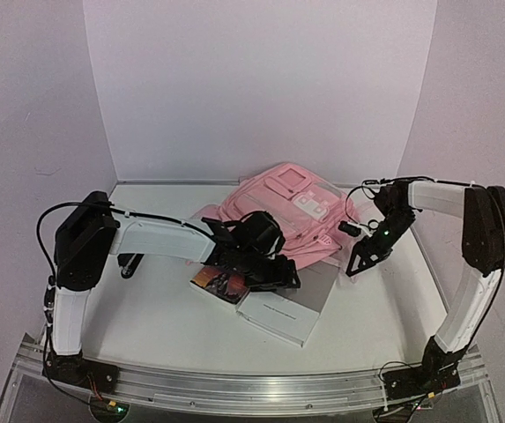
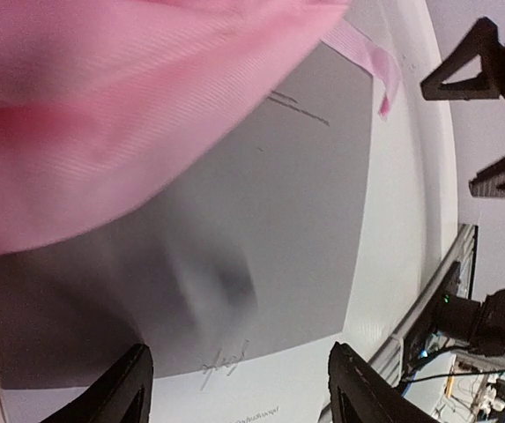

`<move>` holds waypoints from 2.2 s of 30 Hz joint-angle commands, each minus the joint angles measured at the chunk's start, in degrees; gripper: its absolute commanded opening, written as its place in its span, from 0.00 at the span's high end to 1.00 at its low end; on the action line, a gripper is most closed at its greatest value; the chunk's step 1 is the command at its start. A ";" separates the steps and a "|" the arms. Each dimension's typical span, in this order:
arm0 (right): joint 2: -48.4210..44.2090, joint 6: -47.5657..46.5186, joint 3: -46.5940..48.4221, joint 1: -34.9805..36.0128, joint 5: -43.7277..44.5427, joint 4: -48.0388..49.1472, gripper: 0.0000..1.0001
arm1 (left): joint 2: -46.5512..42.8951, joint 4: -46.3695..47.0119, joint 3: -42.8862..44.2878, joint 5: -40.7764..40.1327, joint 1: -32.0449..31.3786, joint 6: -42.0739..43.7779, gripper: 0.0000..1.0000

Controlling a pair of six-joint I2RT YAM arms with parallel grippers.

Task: Pack the student bag
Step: Pick up the book from the center of the board.

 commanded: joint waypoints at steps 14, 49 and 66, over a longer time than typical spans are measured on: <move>0.00 32.38 -5.36 -6.11 -20.23 -2.66 0.07 | -11.32 -2.86 -11.50 -8.26 -0.93 -3.11 0.27; -6.58 47.31 -24.26 -4.28 -19.06 19.74 0.04 | -6.41 -9.13 -5.00 -5.01 0.85 2.03 0.26; -0.97 43.28 -24.13 -4.19 -17.40 21.62 0.09 | 0.07 -0.10 -2.77 0.89 -1.33 -1.41 0.35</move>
